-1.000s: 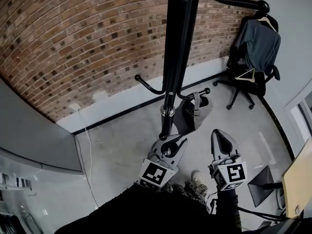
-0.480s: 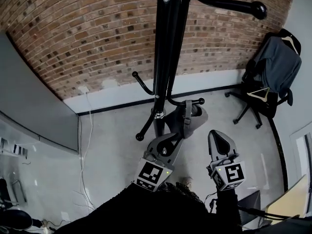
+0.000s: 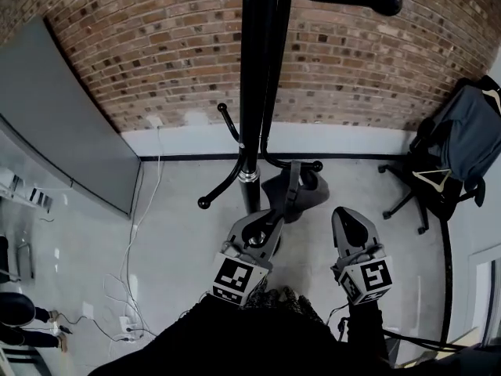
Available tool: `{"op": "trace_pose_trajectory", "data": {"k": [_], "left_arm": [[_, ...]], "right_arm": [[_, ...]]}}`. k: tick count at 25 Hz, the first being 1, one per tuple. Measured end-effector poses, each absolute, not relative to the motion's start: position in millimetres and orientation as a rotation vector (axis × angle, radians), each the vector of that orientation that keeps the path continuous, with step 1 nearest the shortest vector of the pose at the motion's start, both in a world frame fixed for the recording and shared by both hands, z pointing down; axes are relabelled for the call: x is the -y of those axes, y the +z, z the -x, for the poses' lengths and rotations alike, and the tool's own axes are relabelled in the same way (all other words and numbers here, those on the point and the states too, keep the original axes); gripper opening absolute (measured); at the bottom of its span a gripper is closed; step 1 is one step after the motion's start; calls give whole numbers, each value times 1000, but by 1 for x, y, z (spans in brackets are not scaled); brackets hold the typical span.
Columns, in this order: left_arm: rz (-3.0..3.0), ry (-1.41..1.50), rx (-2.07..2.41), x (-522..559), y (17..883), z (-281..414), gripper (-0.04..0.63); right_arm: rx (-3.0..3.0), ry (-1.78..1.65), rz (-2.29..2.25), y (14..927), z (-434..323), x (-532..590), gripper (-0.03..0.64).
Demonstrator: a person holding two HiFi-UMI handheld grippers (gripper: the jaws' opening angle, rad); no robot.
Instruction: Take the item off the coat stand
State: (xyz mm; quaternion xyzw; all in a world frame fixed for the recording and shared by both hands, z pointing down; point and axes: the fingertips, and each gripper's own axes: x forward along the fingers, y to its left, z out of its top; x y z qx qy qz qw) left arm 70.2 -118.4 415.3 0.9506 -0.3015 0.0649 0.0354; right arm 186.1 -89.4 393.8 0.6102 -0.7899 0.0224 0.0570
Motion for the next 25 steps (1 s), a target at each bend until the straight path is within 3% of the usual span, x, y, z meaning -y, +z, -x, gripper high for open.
{"op": "trace_pose_trajectory", "data": {"k": [25], "left_arm": [[-2760, 219, 1289, 96, 406, -60, 63]], "right_arm": [[2638, 78, -1549, 393, -186, 97, 11]]}}
